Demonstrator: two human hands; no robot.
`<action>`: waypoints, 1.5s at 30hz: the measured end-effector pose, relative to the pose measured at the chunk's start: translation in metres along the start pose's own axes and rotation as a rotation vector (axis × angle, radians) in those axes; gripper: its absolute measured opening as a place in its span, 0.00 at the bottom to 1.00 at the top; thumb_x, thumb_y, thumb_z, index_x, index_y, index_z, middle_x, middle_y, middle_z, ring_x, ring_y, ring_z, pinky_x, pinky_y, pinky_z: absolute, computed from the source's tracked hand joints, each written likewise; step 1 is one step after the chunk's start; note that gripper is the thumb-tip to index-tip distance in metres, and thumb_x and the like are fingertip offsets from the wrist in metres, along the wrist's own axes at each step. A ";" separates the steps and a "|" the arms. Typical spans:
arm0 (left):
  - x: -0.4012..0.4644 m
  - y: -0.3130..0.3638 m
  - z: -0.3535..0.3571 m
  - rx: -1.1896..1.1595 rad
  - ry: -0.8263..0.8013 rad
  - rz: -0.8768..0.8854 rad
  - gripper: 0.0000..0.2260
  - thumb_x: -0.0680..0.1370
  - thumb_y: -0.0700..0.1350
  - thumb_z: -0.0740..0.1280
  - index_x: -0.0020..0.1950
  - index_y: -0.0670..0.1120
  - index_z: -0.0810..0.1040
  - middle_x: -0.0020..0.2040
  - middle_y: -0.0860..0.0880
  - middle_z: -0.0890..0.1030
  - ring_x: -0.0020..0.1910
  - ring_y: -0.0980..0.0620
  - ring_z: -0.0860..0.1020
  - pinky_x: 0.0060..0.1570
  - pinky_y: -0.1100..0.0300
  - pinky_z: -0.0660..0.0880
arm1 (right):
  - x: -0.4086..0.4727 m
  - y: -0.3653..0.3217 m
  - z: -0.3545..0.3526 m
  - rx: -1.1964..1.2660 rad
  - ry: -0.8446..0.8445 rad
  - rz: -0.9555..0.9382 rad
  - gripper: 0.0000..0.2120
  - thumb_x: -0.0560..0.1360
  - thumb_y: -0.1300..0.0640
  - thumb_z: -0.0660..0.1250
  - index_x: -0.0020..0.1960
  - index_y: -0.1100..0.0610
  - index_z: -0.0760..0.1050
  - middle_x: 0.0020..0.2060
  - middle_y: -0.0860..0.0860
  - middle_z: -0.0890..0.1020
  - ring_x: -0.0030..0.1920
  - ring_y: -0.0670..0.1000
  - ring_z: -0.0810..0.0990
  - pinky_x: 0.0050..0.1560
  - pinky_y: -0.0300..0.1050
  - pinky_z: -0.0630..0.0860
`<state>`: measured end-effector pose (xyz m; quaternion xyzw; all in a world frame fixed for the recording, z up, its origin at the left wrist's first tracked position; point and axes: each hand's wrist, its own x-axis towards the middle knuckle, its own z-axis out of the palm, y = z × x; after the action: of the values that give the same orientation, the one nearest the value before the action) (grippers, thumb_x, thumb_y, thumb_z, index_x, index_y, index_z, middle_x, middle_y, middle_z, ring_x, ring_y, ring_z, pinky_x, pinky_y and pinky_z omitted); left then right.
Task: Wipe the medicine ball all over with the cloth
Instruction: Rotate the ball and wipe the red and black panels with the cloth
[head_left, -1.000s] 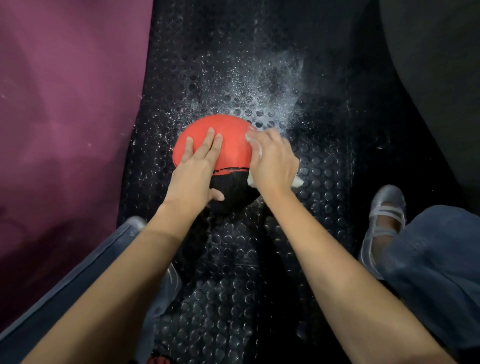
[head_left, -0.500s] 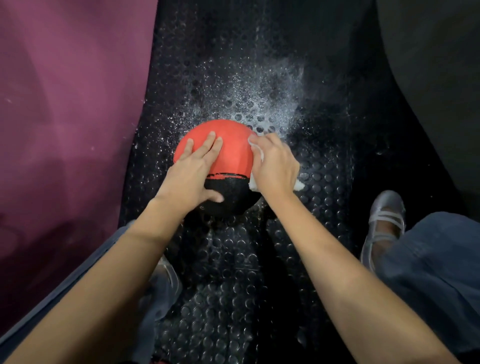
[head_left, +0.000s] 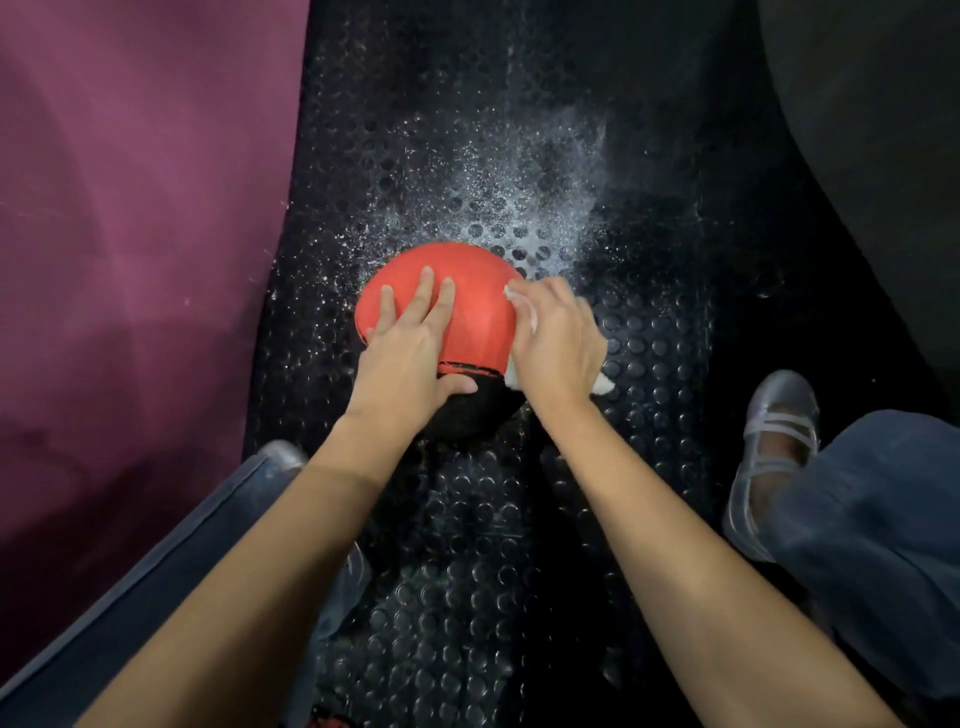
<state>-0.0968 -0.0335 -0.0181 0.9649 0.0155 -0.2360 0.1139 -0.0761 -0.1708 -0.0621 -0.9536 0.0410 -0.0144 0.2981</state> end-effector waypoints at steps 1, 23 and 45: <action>0.003 0.003 0.000 0.005 -0.004 -0.003 0.48 0.71 0.53 0.74 0.80 0.48 0.45 0.80 0.49 0.45 0.77 0.36 0.46 0.73 0.40 0.56 | 0.000 -0.001 0.000 -0.002 -0.003 0.036 0.10 0.80 0.55 0.62 0.57 0.49 0.80 0.50 0.48 0.79 0.47 0.53 0.77 0.37 0.41 0.63; 0.004 -0.004 0.001 -0.020 0.004 0.021 0.49 0.69 0.52 0.76 0.80 0.48 0.47 0.80 0.50 0.46 0.78 0.37 0.46 0.74 0.40 0.55 | 0.015 -0.011 -0.006 -0.044 -0.082 -0.100 0.11 0.80 0.53 0.60 0.56 0.49 0.80 0.52 0.47 0.80 0.49 0.51 0.77 0.42 0.44 0.71; -0.001 -0.013 -0.006 -0.040 -0.049 0.072 0.49 0.69 0.50 0.77 0.80 0.51 0.47 0.80 0.54 0.45 0.78 0.40 0.43 0.73 0.38 0.56 | 0.009 -0.004 -0.006 -0.106 -0.097 -0.239 0.11 0.80 0.53 0.60 0.57 0.49 0.80 0.50 0.48 0.79 0.46 0.54 0.77 0.35 0.45 0.72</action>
<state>-0.0957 -0.0196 -0.0150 0.9563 -0.0174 -0.2551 0.1420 -0.0670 -0.1721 -0.0550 -0.9656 -0.0867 -0.0018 0.2453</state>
